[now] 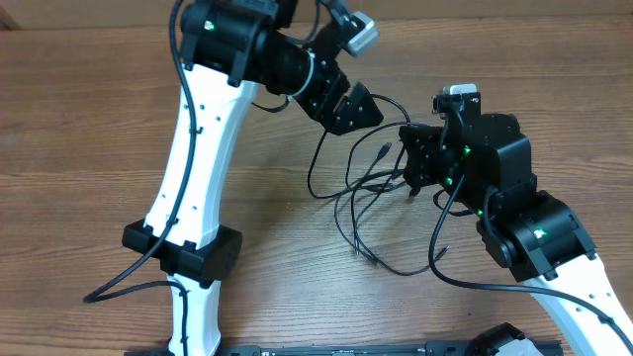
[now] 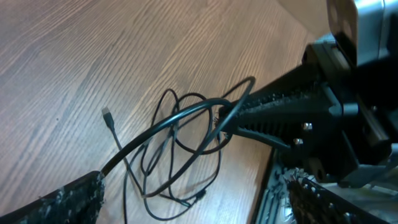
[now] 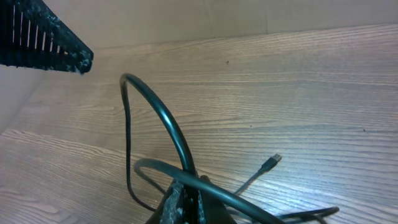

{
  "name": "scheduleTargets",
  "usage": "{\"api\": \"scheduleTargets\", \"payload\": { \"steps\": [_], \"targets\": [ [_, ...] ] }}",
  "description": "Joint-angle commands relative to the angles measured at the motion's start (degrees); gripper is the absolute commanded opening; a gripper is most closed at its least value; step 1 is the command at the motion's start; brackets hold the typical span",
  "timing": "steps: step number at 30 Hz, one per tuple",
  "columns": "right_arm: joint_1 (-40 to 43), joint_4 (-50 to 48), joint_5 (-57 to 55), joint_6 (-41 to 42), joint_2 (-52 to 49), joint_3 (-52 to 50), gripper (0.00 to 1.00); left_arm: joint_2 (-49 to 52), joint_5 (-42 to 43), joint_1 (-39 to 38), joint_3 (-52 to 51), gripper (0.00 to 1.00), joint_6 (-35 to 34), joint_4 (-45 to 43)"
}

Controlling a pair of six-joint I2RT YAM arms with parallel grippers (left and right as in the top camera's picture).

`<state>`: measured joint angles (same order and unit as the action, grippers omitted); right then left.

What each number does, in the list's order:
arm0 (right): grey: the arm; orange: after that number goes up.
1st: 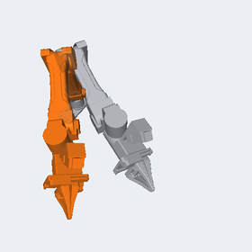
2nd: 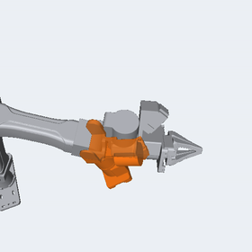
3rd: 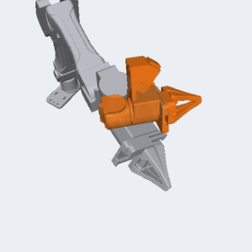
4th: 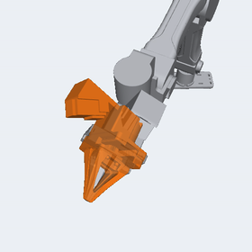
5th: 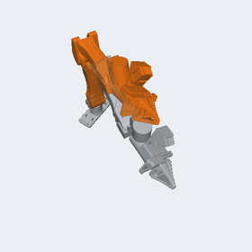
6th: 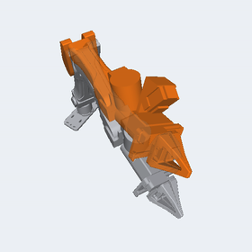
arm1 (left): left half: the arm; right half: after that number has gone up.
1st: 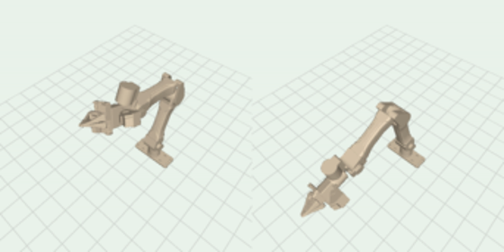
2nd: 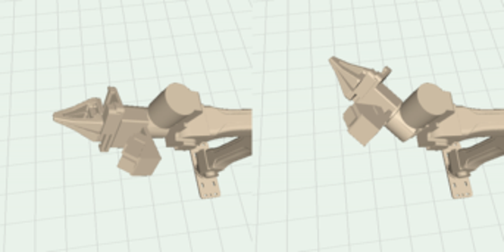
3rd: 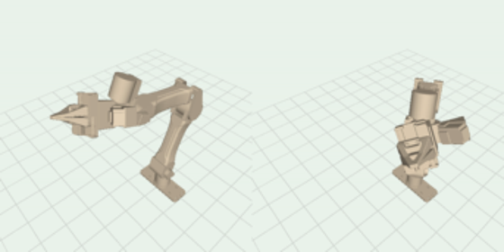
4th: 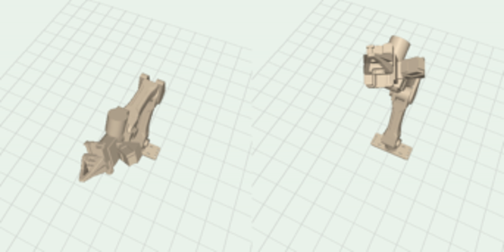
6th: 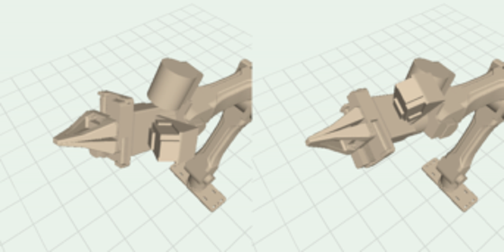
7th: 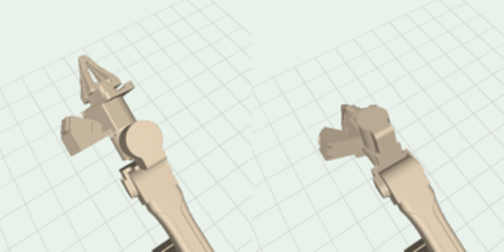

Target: Untangle cables

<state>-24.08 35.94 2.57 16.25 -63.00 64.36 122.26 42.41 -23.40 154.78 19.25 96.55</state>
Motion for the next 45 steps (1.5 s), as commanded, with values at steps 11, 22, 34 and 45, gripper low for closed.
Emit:
{"api": "scheduleTargets", "payload": {
  "steps": [11,22,34,45],
  "targets": [
    [0.0,-0.9,2.3,-0.2,0.6,0.3,0.04,-1.6,-2.4,-1.4,-16.2,0.69,12.1,-2.8],
    [0.0,-0.6,5.2,-1.8,0.6,0.3,0.04,-1.6,-3.2,-1.3,-16.3,0.60,8.7,-11.2],
    [0.0,1.7,5.1,-4.4,0.6,0.3,0.04,-1.6,-20.3,-1.3,-16.2,1.00,1.7,-14.0],
    [0.0,4.7,9.1,-4.4,0.6,0.3,0.04,-1.6,-26.0,-0.2,-16.3,1.00,-0.2,-22.1]
  ]
}}
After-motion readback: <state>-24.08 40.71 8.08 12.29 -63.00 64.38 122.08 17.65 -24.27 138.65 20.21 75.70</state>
